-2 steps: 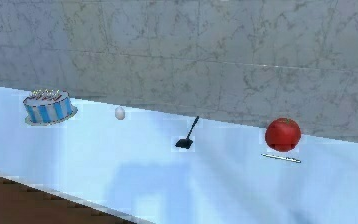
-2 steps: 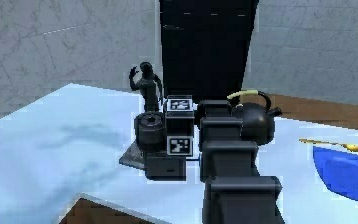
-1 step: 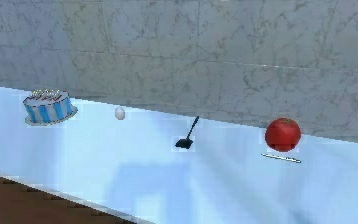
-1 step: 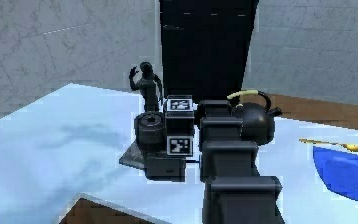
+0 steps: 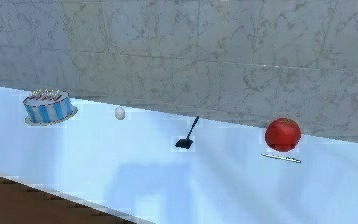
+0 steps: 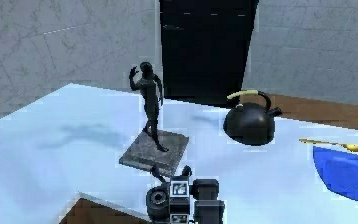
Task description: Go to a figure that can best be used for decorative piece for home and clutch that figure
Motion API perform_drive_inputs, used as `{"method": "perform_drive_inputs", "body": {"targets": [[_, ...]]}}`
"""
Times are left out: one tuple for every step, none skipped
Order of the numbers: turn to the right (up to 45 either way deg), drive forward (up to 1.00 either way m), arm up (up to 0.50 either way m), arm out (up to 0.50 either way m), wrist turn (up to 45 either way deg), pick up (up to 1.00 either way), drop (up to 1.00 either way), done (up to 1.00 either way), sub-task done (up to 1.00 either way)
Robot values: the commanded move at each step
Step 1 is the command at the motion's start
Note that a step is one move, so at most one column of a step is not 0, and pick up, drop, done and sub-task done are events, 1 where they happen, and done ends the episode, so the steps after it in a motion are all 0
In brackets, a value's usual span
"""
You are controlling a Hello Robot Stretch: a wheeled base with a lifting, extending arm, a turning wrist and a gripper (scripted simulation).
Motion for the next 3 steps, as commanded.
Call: {"method": "perform_drive_inputs", "body": {"targets": [[0.0, 0.00, 0.00, 0.00, 0.0, 1.00, 0.00, 0.00, 0.00], [0.0, 0.00, 0.10, 0.00, 0.0, 0.00, 0.00, 0.00, 0.00], [0.0, 0.00, 0.00, 0.00, 0.0, 0.00, 0.00, 1.00, 0.00]]}}
